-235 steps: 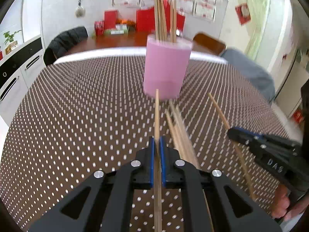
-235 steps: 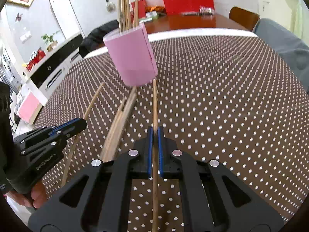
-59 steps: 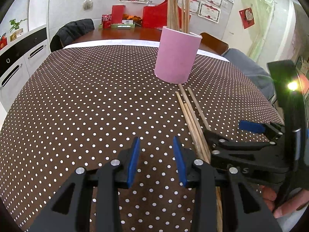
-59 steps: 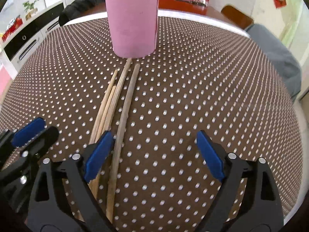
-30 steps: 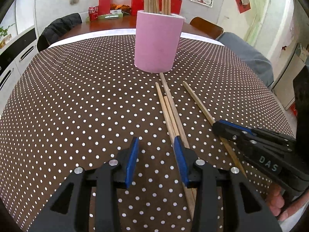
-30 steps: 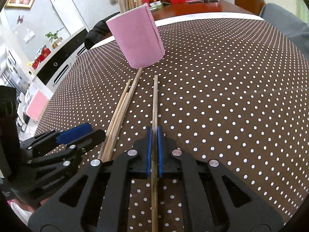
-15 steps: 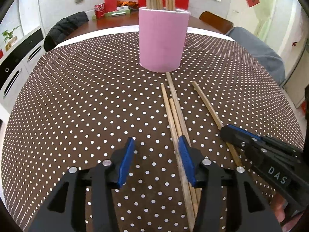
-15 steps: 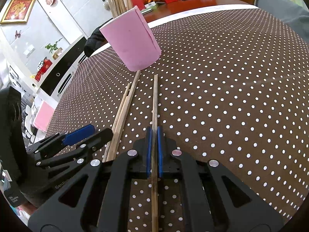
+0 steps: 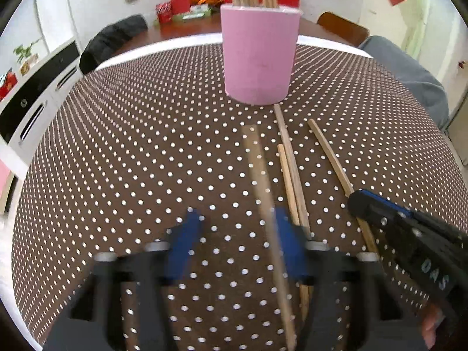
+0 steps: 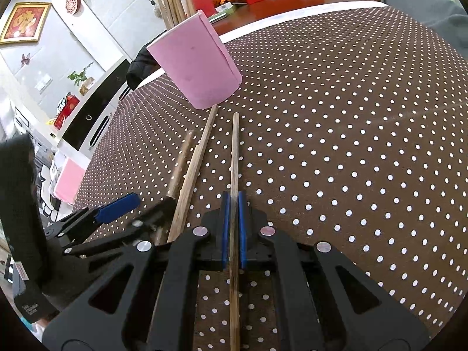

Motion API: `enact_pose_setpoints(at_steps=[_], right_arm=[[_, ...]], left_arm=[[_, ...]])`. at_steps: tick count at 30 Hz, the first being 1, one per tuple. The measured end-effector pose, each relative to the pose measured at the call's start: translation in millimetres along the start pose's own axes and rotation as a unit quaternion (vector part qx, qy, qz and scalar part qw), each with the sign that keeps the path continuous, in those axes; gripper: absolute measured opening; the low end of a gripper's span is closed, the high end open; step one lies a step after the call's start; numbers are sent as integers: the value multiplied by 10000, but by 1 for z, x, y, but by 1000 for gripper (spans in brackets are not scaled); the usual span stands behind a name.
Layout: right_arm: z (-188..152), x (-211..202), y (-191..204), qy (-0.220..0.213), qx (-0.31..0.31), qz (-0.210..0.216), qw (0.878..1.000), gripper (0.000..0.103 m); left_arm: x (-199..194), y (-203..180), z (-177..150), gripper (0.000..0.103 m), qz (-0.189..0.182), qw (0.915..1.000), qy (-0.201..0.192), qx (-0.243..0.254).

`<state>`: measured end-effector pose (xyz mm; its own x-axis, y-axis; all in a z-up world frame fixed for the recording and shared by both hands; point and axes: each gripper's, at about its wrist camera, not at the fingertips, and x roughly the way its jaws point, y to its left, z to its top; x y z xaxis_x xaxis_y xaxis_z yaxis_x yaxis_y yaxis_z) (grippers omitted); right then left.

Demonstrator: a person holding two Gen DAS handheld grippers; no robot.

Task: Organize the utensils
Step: 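Close the right gripper on one chopstick from the pile, then lift the chopstick upright with the right gripper and lower it into the pink cup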

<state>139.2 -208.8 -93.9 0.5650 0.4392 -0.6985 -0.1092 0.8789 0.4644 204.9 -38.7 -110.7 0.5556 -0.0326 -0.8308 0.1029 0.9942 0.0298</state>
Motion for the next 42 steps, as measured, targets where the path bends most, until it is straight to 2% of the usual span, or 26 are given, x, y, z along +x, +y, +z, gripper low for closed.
enact_pose_setpoints(at_steps=[1, 4, 9, 12, 17, 21, 25, 26, 27, 28, 29, 32, 36, 38, 40, 41, 42], right_arm=[[0, 0, 1, 2, -12, -16, 10000, 5], [1, 1, 4, 15, -55, -107, 9999, 5], [4, 4, 8, 68, -32, -222, 9997, 5], [6, 3, 11, -36, -94, -377, 9992, 5], [10, -2, 17, -212, -188, -403, 9988, 5], [12, -5, 21, -284, -310, -443, 9981, 5], [14, 2, 22, -123, -340, -839, 9958, 11], [15, 4, 22, -97, -349, -859, 9956, 25], [15, 7, 23, -60, -405, -900, 9951, 58], [15, 9, 25, -52, -472, -1000, 9939, 72], [15, 9, 27, -118, -518, -1063, 9929, 73], [15, 13, 37, -276, -807, -1443, 9858, 73], [16, 33, 38, 25, -972, -1767, 9794, 73], [13, 39, 45, -24, -1214, -2002, 9722, 73], [13, 43, 49, -23, -1335, -1948, 9717, 71], [13, 44, 49, -13, -1332, -1841, 9738, 63], [13, 44, 50, -41, -1372, -1809, 9739, 35]], left_arm=[[0, 1, -2, 15, 24, 10000, -14, 56], [1, 8, -2, 7, -48, 10000, 34, 8], [4, 25, -3, 7, -289, 9994, 60, -167], [5, 23, -9, 7, -258, 9996, -62, 9], [-7, 14, -15, 7, -604, 9980, -175, -97], [-18, 14, -15, 7, -668, 9969, -408, -89], [-19, 14, -17, 7, -717, 9965, -413, -127], [-19, 14, -18, 7, -716, 9965, -401, -128], [-20, 14, -18, 7, -714, 9966, -392, -134], [-19, 17, -19, 7, -719, 9966, -378, -150], [-19, 18, -21, 7, -736, 9965, -361, -156], [-17, 20, -24, 7, -764, 9964, -326, -149], [-18, 24, -27, 7, -798, 9961, -339, -156], [-19, 27, -28, 7, -788, 9961, -366, -158], [-19, 29, -29, 7, -804, 9960, -363, -170], [-19, 30, -28, 7, -831, 9958, -354, -174], [-20, 30, -27, 7, -850, 9956, -348, -179]])
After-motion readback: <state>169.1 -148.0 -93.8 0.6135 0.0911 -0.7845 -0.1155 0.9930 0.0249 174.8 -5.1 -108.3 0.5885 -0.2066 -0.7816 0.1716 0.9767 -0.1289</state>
